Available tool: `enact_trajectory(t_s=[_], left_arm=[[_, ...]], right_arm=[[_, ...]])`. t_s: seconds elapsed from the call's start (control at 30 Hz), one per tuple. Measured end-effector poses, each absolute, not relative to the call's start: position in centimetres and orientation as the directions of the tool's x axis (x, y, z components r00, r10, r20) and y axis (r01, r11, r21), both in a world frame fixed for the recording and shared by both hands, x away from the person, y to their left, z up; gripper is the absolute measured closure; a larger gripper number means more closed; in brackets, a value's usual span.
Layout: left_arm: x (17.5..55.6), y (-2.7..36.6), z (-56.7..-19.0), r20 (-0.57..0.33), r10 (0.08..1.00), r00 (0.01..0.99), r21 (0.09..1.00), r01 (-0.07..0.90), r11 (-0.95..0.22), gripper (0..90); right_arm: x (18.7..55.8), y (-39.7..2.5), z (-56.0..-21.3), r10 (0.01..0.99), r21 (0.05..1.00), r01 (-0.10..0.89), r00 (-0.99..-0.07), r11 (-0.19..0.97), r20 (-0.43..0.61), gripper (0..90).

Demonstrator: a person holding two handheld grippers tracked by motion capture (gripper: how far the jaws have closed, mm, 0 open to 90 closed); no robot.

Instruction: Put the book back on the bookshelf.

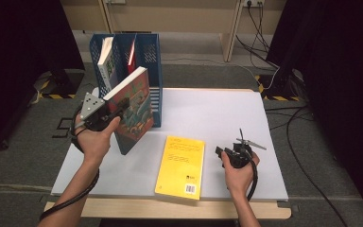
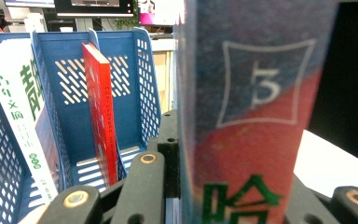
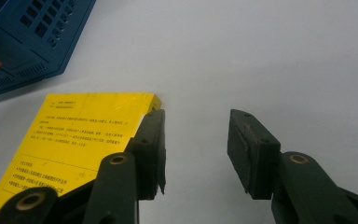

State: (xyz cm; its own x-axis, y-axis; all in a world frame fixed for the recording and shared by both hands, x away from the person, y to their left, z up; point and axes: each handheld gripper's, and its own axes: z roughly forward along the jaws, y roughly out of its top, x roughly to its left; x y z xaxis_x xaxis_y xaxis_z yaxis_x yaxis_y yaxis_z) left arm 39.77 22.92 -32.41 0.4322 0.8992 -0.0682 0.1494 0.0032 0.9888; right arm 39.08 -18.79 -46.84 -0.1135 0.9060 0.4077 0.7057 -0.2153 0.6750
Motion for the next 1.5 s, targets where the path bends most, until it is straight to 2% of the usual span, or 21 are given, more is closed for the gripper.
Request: enact_trajectory(t_s=[1.0, 1.5], left_arm=[[40.9, 22.9, -29.2, -0.073, 0.900, 0.431, 0.993, 0.113, 0.026, 74.1], [43.1, 22.3, -28.6, -0.075, 0.909, 0.410, 0.994, 0.108, 0.033, 74.1]], right_arm=[[39.1, -18.9, -46.8, 0.907, 0.678, 0.702, -0.111, -0.218, 0.407, 57.4], [39.1, -19.0, -46.9, 0.905, 0.673, 0.707, -0.112, -0.219, 0.412, 57.4]])
